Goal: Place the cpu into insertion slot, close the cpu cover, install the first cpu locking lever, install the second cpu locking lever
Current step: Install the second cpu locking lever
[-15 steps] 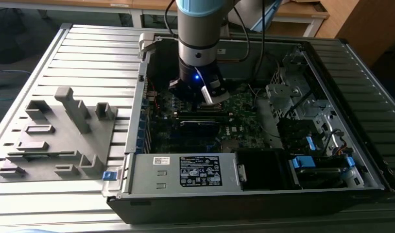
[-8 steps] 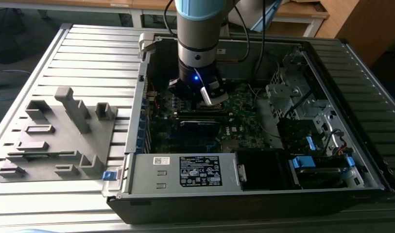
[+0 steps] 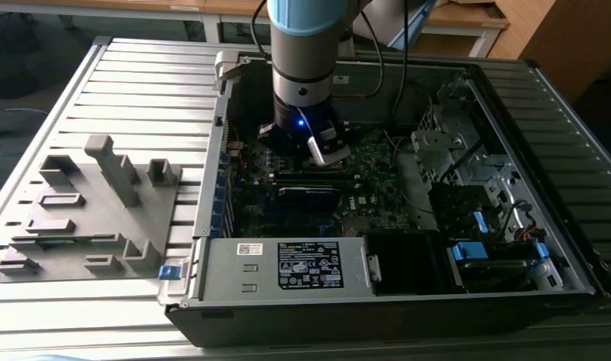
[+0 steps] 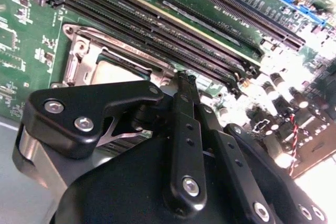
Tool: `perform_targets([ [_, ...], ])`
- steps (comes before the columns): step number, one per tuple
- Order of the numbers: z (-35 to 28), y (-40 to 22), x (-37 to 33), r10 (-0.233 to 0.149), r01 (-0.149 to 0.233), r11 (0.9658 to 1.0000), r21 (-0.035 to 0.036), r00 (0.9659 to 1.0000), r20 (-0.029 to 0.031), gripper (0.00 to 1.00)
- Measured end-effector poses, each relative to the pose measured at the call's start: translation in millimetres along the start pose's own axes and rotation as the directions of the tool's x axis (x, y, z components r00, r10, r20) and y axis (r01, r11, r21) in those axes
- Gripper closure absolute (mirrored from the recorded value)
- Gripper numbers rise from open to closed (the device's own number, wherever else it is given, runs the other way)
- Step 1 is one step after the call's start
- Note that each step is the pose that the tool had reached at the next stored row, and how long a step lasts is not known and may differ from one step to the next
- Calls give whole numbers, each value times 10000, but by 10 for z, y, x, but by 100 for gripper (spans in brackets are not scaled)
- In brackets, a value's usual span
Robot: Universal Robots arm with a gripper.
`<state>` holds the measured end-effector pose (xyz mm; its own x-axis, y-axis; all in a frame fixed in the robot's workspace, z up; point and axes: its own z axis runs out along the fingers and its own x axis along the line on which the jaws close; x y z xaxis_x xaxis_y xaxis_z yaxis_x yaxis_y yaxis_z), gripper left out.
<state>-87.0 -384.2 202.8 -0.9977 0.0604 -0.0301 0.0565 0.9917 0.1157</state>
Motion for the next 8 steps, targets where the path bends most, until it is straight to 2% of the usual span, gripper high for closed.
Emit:
perform_targets([
  [8, 23, -16, 16, -1, 1, 10000, -4, 10000, 5, 89],
])
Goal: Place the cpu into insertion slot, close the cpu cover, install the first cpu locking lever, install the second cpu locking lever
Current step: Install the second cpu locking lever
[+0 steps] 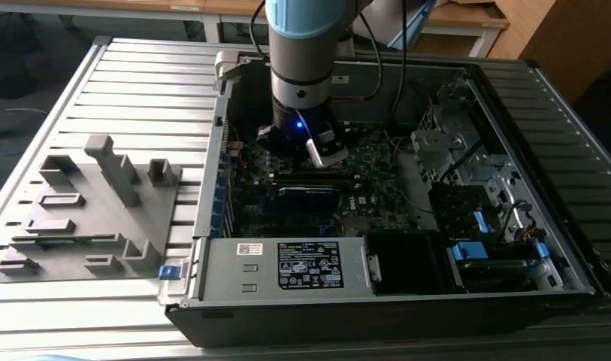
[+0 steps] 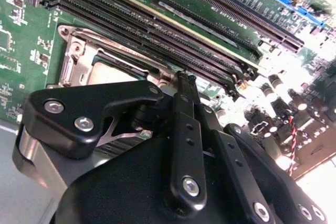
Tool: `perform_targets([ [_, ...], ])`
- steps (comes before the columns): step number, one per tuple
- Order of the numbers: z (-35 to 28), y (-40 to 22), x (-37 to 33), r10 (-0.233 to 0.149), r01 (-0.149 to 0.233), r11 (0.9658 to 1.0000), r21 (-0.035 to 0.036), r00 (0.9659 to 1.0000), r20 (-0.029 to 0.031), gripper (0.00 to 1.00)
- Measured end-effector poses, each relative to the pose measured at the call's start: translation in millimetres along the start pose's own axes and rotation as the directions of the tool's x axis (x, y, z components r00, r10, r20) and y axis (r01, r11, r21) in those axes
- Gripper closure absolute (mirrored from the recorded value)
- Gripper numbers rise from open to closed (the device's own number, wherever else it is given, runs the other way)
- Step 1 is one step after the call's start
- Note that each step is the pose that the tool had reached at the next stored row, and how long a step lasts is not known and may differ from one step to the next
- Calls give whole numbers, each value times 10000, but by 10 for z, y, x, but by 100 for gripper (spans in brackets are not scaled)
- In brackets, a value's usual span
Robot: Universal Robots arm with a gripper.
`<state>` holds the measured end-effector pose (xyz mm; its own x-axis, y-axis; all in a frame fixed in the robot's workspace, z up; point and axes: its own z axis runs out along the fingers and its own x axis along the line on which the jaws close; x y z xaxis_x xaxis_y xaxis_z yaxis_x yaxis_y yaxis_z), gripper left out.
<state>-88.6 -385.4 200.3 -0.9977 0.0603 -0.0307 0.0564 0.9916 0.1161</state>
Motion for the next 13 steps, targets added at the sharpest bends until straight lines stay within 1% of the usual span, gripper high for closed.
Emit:
perform_targets([
  [3, 6, -12, 0, 1, -1, 10000, -5, 10000, 0, 89],
  [9, 6, -16, 3, 2, -2, 10000, -16, 10000, -1, 89],
  [13, 5, -33, 2, 0, 0, 10000, -17, 10000, -2, 89],
])
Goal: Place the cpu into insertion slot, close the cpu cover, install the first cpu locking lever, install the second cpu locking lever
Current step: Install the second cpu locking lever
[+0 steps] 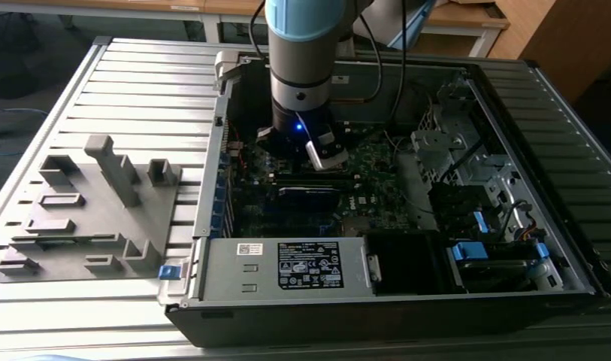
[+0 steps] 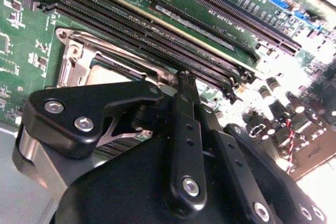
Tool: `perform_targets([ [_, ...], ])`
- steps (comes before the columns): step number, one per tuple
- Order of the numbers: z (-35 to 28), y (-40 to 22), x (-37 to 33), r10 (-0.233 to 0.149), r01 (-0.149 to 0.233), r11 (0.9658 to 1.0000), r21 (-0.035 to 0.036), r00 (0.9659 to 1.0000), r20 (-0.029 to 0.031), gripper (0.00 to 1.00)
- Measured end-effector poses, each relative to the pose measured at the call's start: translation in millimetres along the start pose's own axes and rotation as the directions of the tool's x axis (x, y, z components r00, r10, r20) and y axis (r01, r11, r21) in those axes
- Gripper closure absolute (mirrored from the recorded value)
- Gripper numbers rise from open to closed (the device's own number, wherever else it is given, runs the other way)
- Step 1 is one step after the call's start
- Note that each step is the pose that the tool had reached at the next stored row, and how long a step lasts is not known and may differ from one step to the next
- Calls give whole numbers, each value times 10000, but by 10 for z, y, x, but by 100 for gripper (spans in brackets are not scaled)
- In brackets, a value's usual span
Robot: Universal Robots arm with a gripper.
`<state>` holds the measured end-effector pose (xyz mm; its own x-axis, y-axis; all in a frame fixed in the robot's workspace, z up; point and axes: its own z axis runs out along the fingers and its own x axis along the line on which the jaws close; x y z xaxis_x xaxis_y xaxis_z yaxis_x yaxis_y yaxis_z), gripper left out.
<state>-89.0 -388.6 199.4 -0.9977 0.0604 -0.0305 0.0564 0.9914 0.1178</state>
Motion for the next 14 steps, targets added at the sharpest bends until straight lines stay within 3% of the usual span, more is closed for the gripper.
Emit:
perform_targets([
  [14, 3, -26, 0, 0, 0, 10000, -19, 10000, 4, 89],
])
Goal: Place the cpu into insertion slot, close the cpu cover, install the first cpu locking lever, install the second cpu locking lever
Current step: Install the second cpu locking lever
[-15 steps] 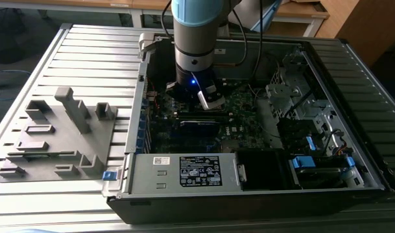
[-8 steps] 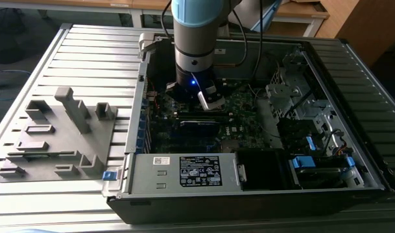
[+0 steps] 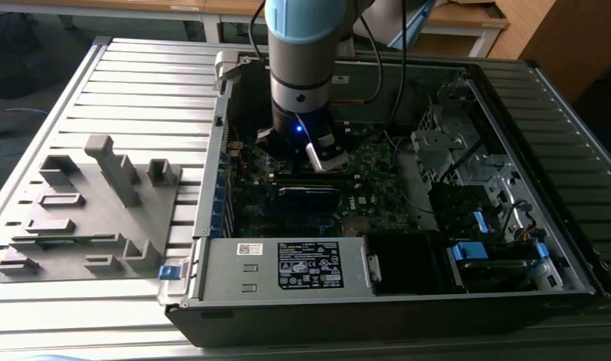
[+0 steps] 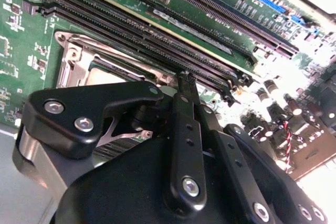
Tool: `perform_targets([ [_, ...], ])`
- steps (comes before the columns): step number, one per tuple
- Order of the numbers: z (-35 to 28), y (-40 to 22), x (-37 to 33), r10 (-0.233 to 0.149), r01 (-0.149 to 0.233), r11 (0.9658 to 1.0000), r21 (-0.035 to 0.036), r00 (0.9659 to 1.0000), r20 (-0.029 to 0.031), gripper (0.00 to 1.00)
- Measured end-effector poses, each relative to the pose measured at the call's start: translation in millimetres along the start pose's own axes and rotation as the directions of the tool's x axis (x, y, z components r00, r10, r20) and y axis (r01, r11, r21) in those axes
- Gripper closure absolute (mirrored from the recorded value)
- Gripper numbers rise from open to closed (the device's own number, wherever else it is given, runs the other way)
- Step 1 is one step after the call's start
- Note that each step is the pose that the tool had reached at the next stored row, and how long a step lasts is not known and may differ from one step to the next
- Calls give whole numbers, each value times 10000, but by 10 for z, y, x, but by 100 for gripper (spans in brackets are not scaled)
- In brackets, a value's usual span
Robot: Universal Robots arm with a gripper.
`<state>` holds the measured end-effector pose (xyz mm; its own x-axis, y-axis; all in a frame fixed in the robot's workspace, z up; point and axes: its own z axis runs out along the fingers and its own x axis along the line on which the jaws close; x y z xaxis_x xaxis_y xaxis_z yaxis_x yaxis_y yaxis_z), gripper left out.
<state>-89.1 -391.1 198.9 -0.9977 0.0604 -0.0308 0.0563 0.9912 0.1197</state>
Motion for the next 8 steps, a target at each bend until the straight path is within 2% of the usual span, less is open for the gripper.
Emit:
perform_targets([
  [3, 5, -3, 1, 7, -7, 9999, -157, 10000, -10, 89],
  [8, 11, -13, 1, 12, -13, 9995, -312, 10000, -17, 89],
])
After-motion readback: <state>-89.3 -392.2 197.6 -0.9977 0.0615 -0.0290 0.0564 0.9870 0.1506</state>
